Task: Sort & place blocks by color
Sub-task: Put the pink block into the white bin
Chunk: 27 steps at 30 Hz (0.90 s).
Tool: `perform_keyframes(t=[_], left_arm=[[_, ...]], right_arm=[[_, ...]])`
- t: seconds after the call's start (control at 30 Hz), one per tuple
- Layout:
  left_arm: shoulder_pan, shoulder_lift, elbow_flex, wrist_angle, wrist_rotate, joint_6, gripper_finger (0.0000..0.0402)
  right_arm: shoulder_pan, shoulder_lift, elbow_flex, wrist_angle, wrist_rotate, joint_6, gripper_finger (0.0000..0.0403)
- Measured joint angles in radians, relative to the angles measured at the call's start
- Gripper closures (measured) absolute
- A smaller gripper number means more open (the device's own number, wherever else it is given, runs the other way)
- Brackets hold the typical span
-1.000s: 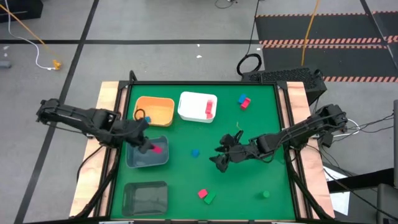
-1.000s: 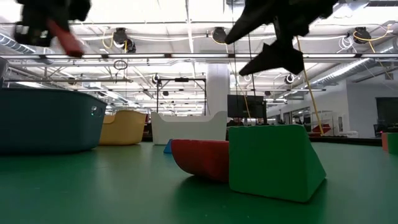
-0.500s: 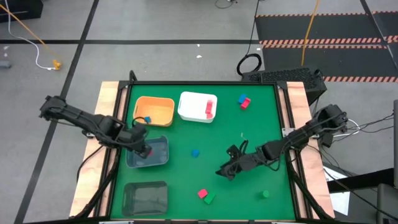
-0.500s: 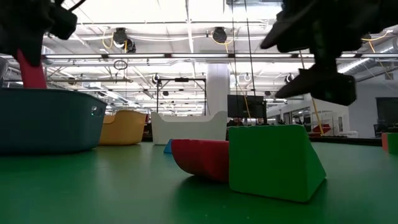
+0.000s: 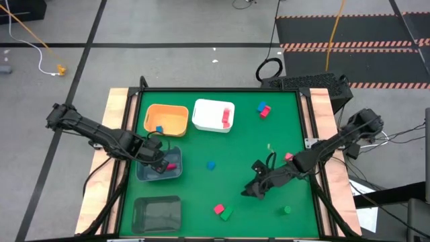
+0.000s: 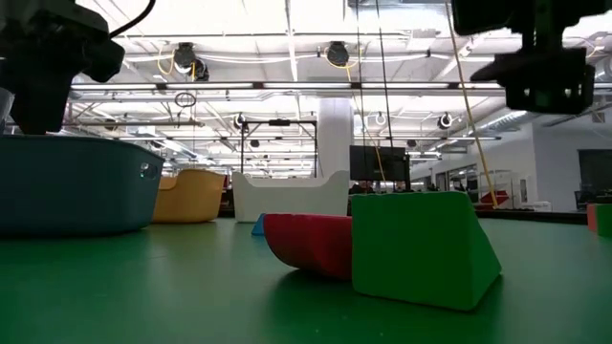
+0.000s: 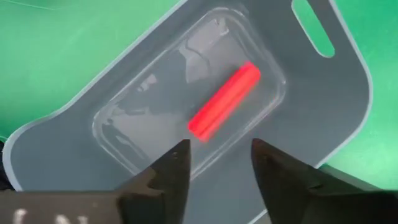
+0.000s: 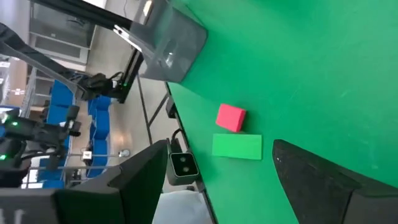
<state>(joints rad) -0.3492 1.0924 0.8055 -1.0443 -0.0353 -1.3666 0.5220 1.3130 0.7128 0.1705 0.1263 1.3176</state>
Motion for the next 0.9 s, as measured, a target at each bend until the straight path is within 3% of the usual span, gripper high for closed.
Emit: perform_keyframes(t=[0.17,0.3,0.5,0.63,0.77,0.9], left_arm=[[0.004,-0.016,0.000,0.004,0.032,-0.004,0.0181],[0.005,-0.045,0.003,0.073,0.036,-0.006,0.0169],[0.011,-0.096,0.003,0.320,-0.017,0.027,0.0167],[0.025,-0.125,0.003,0.513,-0.050,0.103,0.0167],[0.051,-0.147,0.004,0.690,-0.063,0.215,0.0167],[0.083,-0.159,0.004,0.822,-0.063,0.329,0.0167]], right_arm=[[0.000,-0.126,0.000,-0.169,0.028,-0.024,0.0122],[-0.006,-0.205,0.000,-0.365,0.032,-0.023,0.0122],[-0.033,-0.285,0.000,-0.814,0.060,0.265,0.0122],[-0.044,-0.305,0.000,-0.967,0.059,0.359,0.0122],[-0.069,-0.305,0.000,-1.057,0.062,0.343,0.0125],[-0.106,-0.305,0.000,-1.157,0.090,0.153,0.0137]])
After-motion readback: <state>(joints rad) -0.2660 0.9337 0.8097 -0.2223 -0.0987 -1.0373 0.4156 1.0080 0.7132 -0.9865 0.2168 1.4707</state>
